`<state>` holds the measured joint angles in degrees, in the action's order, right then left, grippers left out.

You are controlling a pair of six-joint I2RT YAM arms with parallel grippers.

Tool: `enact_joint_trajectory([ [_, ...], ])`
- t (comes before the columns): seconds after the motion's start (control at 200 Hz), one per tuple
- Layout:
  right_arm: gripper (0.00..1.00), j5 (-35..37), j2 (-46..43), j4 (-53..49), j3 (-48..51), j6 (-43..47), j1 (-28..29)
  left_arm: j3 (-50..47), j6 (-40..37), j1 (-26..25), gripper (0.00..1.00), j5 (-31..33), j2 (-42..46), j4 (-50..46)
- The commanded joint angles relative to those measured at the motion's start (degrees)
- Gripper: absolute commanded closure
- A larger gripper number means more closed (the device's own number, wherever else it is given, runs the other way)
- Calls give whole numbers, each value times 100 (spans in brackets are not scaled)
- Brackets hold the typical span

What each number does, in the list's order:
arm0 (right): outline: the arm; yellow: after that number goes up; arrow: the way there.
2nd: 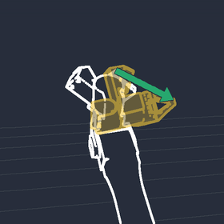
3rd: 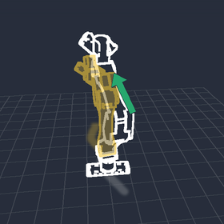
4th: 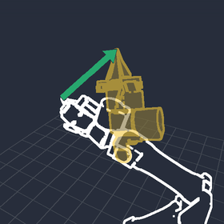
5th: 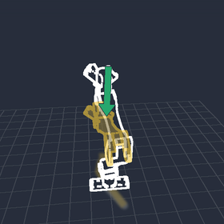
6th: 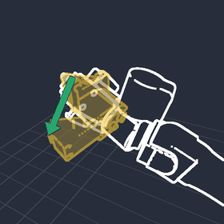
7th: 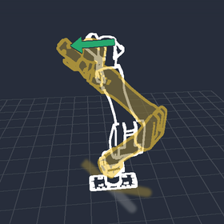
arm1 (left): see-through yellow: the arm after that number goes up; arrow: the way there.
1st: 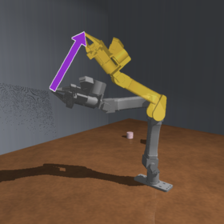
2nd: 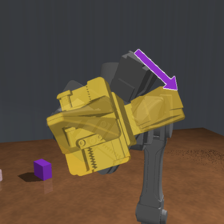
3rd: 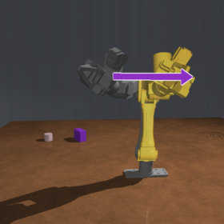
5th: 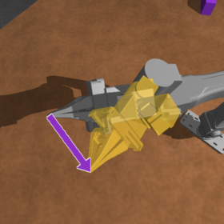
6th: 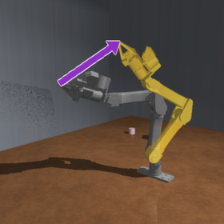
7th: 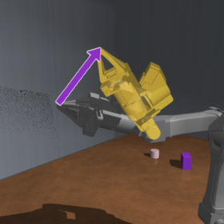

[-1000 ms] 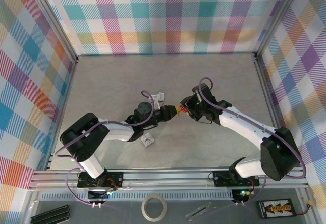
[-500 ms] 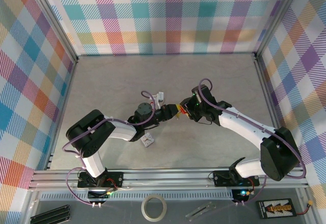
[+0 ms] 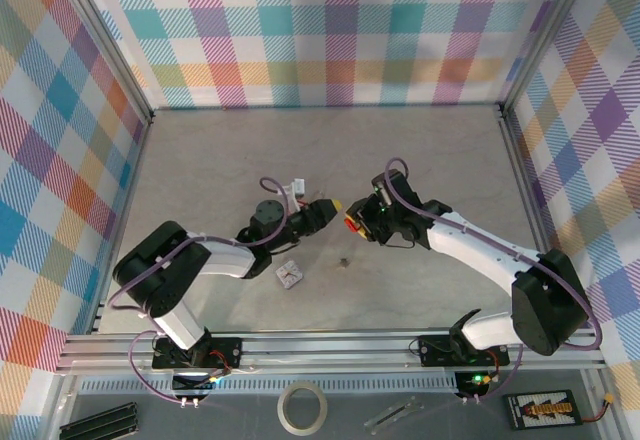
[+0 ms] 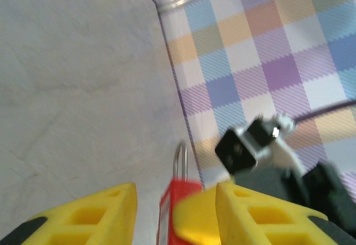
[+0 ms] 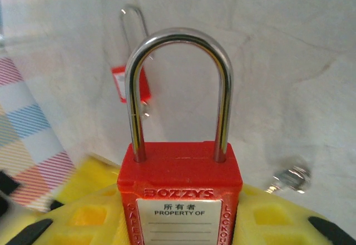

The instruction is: Unlock with the key

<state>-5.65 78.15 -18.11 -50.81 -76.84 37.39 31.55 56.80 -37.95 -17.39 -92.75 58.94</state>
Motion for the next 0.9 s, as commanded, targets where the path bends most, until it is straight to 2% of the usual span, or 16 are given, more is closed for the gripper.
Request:
enact_joint_trajectory([
  [0.0, 83, 8, -97, -753, -272, 551, 60, 109, -466, 119, 56, -53, 804, -1027],
  [0.105, 82, 252, 294, -1728, -767, 1330, 75, 316, -1117, 105, 50, -153, 1505, -2403],
  [0.265, 79, 756, 1004, -2675, -1122, 2185, 119, 797, -2132, 134, 41, 225, 2523, -4837],
  [0.405, 74, 1142, 1743, -3183, -1309, 2612, 102, 930, -2358, 204, 32, 304, 3002, -5599],
  [0.51, 72, 1111, 2088, -3074, -1275, 2675, 102, 949, -2358, 277, 30, 364, 3163, -5852],
  [0.555, 67, 1127, 2148, -3054, -1298, 2699, 93, 941, -2350, 293, 28, 387, 3227, -5901],
  [0.65, 41, 1177, 2180, -3156, -1432, 2819, 93, 949, -2361, 331, 25, 439, 3371, -6044],
  [0.7, 31, 1197, 2150, -3235, -1514, 2941, 102, 965, -2379, 363, 21, 496, 3451, -6166],
  [0.78, 23, 1241, 1983, -3313, -1563, 3111, 126, 978, -2401, 446, 17, 522, 3574, -6358],
  [0.9, 20, 1151, 1681, -3277, -1667, 3479, 399, 993, -2426, 581, 13, 483, 3764, -6565],
])
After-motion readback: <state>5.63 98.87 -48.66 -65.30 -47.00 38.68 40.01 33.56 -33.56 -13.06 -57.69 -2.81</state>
